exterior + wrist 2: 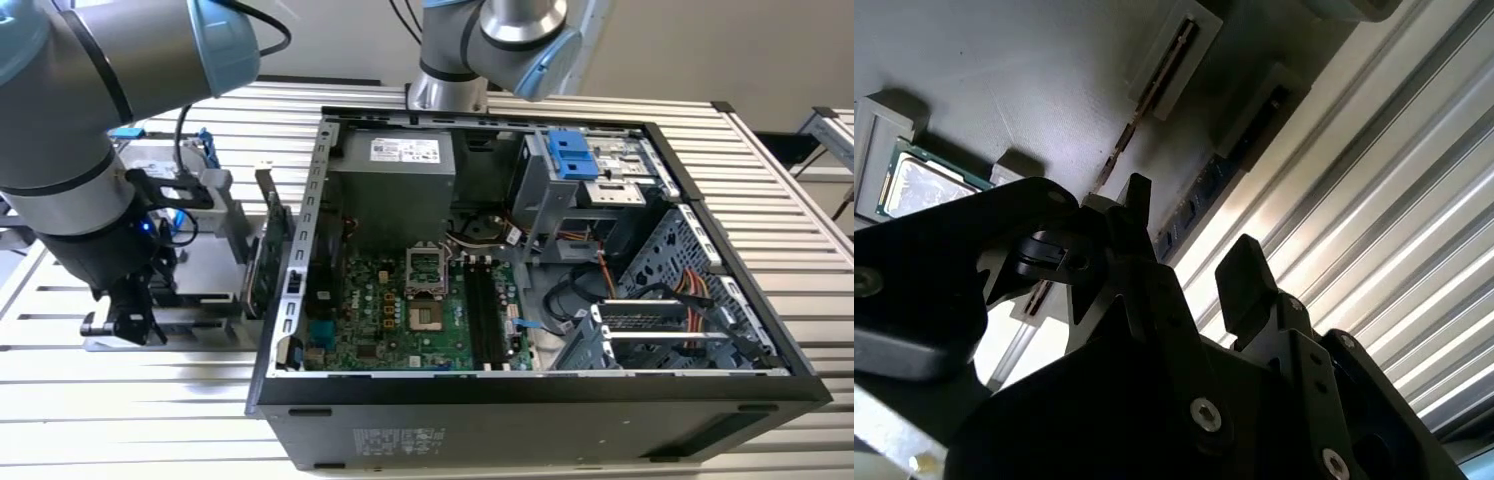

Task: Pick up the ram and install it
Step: 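Pick up the ram and move it above insertion slot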

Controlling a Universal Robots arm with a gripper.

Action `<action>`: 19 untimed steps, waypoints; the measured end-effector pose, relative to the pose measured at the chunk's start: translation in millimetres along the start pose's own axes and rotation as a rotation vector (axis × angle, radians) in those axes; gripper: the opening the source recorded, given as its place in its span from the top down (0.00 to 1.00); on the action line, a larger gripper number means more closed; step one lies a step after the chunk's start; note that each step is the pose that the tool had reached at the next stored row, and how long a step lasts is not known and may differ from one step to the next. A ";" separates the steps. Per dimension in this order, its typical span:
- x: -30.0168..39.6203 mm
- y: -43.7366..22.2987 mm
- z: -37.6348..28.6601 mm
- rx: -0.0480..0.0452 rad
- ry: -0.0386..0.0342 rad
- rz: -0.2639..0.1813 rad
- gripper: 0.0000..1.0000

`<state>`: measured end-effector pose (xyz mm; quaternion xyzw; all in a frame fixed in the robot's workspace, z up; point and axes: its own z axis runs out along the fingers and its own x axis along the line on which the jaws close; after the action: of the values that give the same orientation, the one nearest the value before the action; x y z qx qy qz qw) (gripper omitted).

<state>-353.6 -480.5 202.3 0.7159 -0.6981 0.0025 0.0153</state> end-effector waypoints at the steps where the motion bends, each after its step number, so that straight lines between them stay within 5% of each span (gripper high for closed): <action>1: 0.0 0.0 0.0 0.0000 0.0000 0.000 0.00; 19: -0.3 2.0 7.5 0.0022 0.0000 -0.025 0.00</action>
<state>-355.7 -480.4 194.9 0.7245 -0.6892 0.0031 0.0146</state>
